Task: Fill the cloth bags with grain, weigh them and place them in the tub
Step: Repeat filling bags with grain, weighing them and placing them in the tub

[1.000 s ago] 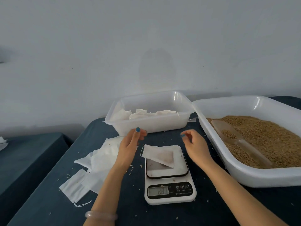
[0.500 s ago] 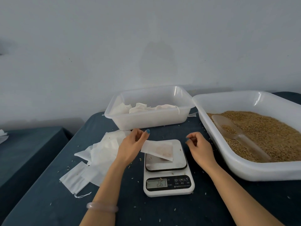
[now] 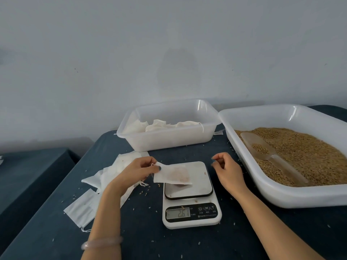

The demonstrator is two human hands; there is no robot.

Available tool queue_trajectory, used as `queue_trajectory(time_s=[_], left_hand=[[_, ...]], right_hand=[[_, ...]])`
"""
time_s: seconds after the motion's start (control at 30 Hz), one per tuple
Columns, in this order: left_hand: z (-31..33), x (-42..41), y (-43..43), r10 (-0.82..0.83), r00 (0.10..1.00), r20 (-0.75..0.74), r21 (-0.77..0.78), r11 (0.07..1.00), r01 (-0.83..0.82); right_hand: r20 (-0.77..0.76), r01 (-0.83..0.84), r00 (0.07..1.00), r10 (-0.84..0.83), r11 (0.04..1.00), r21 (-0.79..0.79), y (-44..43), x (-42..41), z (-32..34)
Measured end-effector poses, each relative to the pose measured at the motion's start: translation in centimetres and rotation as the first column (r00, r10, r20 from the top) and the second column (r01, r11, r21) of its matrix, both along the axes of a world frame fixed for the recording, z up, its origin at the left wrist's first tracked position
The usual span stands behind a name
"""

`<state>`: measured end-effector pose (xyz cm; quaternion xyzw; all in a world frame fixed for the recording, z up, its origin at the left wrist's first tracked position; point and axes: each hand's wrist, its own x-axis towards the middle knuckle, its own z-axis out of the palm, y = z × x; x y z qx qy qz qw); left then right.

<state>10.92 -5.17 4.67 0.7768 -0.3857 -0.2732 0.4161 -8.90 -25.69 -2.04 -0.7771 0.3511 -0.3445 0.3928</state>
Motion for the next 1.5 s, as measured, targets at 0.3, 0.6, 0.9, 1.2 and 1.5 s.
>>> queue_trajectory(time_s=[0.3,0.6,0.9,1.2,1.5], left_hand=[[2.1,1.5,0.9,0.148,0.987,0.06,-0.226,0.965,-0.131],[10.5,3.1,-6.9,0.232,0.922,0.309,-0.436,0.896,-0.079],[10.2,4.2,-17.4,0.266,0.958,0.103,-0.185,0.952,-0.244],[7.3,4.8,-17.2,0.253,0.884,-0.392,-0.086,0.947,-0.309],[7.7,5.2,-11.2,-0.034,0.901,-0.432,-0.227,0.971,-0.072]], right_hand=[[-0.002,-0.009,1.0,0.009,1.0,0.003,-0.2,0.1,-0.1],[0.007,-0.009,1.0,0.009,0.999,0.036,-0.2,0.4,-0.2],[-0.044,-0.039,0.998,0.038,0.999,-0.022,-0.1,0.3,-0.1],[-0.086,-0.052,0.995,0.049,0.998,-0.03,0.1,0.3,0.1],[-0.116,-0.058,0.992,0.056,0.998,-0.016,0.0,0.2,0.0]])
